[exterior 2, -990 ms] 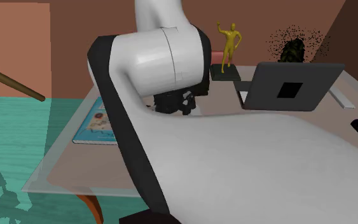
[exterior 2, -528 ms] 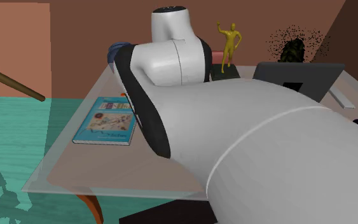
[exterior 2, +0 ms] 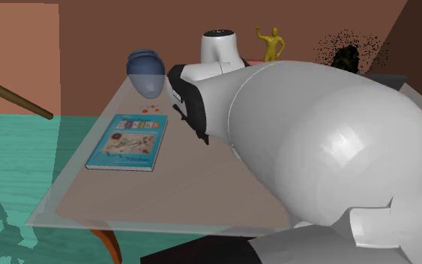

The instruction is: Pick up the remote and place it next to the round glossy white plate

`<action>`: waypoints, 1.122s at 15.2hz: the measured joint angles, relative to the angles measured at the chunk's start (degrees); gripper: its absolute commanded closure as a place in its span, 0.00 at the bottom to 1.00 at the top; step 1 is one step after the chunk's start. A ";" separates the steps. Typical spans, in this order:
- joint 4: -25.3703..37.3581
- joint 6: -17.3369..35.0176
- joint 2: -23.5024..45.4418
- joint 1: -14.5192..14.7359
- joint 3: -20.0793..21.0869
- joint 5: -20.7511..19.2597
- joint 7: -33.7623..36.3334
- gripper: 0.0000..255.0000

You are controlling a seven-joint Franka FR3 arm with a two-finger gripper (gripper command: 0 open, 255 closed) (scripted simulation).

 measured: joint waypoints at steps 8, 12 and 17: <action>7.67 9.13 16.99 -1.58 -4.17 1.99 -3.79 0.00; 12.41 12.31 25.17 -2.76 -5.73 4.17 -6.33 0.00; 15.89 15.32 31.95 -3.76 -6.28 6.29 -8.09 0.00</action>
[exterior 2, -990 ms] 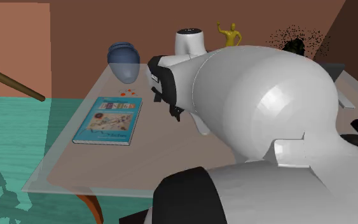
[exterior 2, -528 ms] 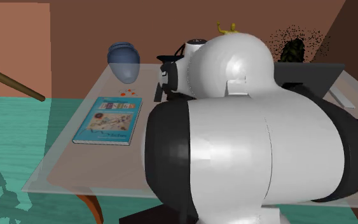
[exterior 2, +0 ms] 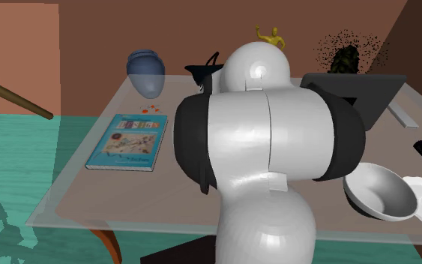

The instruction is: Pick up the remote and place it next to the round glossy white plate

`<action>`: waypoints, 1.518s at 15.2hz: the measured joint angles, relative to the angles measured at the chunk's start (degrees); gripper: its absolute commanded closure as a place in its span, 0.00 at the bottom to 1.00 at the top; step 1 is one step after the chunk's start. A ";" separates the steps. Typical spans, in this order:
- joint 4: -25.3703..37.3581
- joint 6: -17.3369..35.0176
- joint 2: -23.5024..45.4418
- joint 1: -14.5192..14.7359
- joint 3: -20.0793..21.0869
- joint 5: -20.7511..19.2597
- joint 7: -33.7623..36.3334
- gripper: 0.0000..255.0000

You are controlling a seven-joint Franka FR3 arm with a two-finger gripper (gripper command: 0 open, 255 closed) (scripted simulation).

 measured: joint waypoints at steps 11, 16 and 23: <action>-1.07 3.87 2.87 -0.29 0.13 0.91 -0.66 0.00; -1.07 3.87 2.86 -0.30 0.12 0.90 -0.66 1.00; -1.02 3.55 2.59 -0.26 0.11 0.81 -0.59 1.00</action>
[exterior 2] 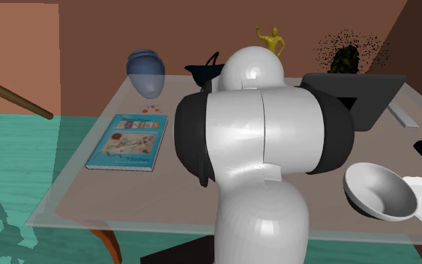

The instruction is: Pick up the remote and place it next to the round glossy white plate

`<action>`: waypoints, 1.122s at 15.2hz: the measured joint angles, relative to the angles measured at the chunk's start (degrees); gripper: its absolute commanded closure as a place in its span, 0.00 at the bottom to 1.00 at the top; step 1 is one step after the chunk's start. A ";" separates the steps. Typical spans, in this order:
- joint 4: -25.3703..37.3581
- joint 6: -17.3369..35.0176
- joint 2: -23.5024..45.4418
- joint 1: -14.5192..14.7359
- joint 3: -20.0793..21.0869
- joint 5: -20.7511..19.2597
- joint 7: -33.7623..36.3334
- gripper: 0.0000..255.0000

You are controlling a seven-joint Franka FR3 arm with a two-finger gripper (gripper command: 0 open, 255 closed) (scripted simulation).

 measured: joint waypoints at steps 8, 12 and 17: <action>2.24 -5.23 -3.08 0.18 -0.23 -0.93 0.49 1.00; 3.91 -8.16 -4.39 0.32 -0.23 -1.32 0.82 1.00; 5.18 -11.08 -6.08 0.06 -0.55 -1.75 0.43 1.00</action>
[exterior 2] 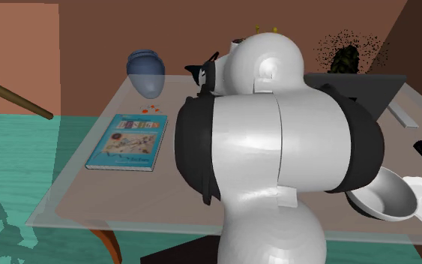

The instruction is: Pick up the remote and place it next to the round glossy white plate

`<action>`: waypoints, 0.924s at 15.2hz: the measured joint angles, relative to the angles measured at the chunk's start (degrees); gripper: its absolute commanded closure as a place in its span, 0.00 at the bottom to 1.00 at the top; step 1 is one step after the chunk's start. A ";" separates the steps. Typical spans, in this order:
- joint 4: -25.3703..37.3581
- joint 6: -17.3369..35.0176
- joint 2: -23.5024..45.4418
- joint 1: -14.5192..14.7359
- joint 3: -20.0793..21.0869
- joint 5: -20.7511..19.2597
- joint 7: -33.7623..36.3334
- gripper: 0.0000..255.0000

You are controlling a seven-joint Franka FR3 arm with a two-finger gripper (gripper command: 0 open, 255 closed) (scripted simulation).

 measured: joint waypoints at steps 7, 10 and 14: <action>-0.87 0.27 -0.72 -4.52 -3.81 0.34 -8.42 1.00; 0.37 0.06 0.30 -6.96 -5.78 1.05 -13.13 1.00; 2.39 -0.21 2.19 -10.05 -7.98 2.24 -18.94 1.00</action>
